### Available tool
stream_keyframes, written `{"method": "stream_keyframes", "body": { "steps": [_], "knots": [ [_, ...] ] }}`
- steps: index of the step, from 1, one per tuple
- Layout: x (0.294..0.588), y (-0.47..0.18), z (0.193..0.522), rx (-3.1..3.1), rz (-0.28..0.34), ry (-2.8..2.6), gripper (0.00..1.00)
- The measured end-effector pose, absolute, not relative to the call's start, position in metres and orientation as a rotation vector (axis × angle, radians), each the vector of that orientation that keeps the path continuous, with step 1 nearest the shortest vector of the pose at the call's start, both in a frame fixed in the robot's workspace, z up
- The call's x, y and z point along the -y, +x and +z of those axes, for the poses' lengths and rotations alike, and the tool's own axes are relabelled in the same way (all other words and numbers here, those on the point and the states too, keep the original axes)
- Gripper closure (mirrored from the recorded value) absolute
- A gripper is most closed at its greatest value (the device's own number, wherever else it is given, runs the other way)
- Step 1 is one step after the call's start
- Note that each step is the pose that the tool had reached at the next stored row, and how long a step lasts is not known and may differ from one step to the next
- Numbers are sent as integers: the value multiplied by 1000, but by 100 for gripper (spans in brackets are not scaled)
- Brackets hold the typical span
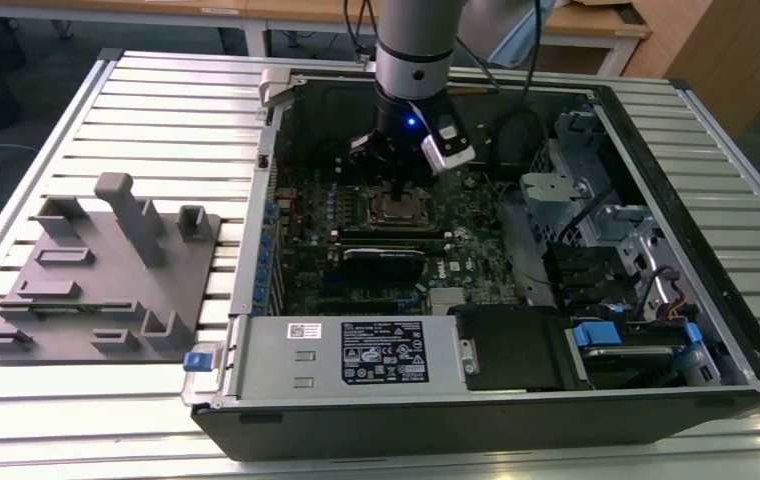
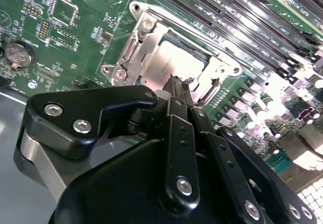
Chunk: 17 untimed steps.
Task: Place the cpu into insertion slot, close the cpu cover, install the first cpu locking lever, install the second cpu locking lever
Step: 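Close the cpu cover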
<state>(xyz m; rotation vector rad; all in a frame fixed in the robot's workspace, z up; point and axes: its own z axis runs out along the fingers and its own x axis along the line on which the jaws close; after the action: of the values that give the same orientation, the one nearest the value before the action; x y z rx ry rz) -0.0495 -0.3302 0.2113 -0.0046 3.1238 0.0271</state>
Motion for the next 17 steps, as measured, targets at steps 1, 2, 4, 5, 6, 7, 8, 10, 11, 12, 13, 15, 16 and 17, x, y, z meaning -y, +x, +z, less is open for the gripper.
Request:
{"method": "stream_keyframes", "body": {
  "steps": [1, 2, 4, 5, 6, 7, 8, 10, 11, 12, 13, 15, 16, 17],
  "knots": [
    [330, -49, 211, -3124, 27, -5, 90],
    [330, -49, 211, -3124, 27, -5, 90],
    [330, -48, 211, -3124, 27, -5, 90],
    [330, -48, 211, -3124, 27, -5, 90],
    [331, -48, 211, -3124, 27, -5, 90],
    [331, -47, 211, -3124, 27, -5, 90],
    [332, -47, 211, -3124, 27, -5, 90],
    [333, -47, 211, -3124, 27, -5, 90],
    [334, -47, 211, -3124, 27, -5, 90],
    [334, -47, 211, -3124, 27, -5, 90],
    [335, -47, 211, -3124, 27, -5, 90],
    [336, -47, 211, -3124, 27, -5, 90],
    [336, -47, 212, -3124, 27, -4, 90],
    [336, -47, 213, -3124, 27, -4, 90]
  ]
}}
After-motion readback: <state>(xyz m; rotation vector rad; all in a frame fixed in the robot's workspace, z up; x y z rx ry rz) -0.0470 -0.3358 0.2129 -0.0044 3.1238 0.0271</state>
